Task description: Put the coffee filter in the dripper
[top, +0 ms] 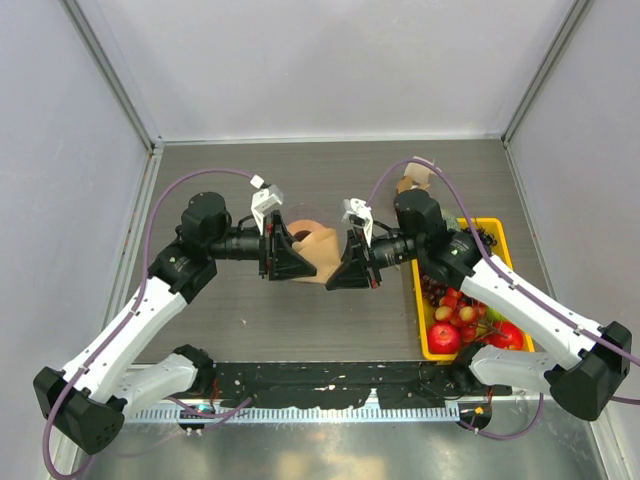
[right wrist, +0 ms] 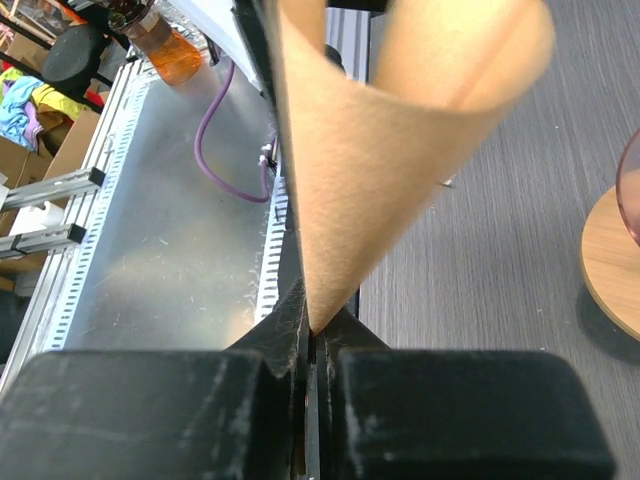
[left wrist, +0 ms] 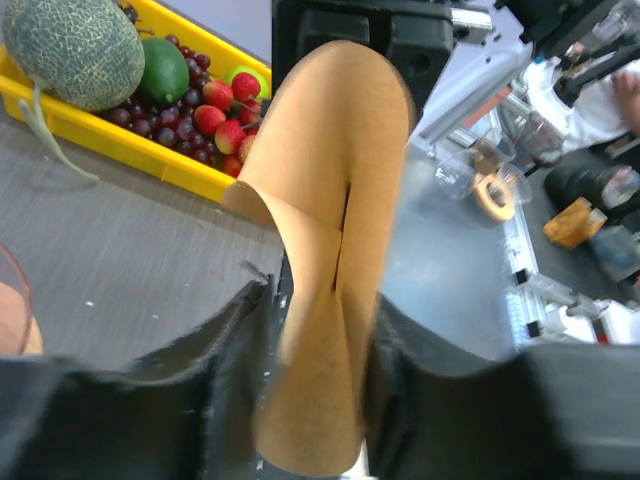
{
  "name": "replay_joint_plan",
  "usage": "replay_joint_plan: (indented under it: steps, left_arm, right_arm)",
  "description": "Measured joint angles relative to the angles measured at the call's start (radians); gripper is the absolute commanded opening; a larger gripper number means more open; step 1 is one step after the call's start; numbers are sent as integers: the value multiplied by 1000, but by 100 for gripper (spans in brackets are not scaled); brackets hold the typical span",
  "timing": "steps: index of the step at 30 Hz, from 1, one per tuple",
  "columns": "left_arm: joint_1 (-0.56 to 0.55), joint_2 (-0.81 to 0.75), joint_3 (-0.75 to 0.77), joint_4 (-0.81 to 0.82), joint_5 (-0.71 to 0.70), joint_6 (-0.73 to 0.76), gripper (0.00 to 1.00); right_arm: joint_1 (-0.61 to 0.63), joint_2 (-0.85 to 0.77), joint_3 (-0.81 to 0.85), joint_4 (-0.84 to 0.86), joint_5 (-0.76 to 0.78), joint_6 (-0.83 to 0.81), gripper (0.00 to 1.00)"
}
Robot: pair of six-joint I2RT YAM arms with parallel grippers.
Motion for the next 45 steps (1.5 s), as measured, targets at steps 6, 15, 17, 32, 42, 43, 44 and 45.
replay_joint_plan:
  steps: [6,15,17,32,42,43,44,45]
  left_arm:
    - [12,-14,0,1,9,-5,0]
    - [16,-24,-11,17,10,-21,0]
    - [16,-24,-17,17,11,-21,0]
    - [14,-32,-55,13,28,-15,0]
    - [25,-40,-71,58,49,-74,0]
    - [29,-42,-71,72,53,-84,0]
    - [32,-42,-71,85,56,-100,0]
    - [35,-42,-71,98,58,-108,0]
  right_arm:
    - [-2,-1,0,-30,32,-18,43]
    - [-3,-9,58,-55,70,-31,70]
    - [-3,-8,93,-55,81,-31,67]
    - [-24,37,180,-54,144,-26,47]
    - [-34,31,160,-37,133,-15,75]
    - [-34,25,142,-31,123,-13,74]
    - [-34,21,127,-31,116,-12,70]
    - [-34,18,111,-30,105,-9,67]
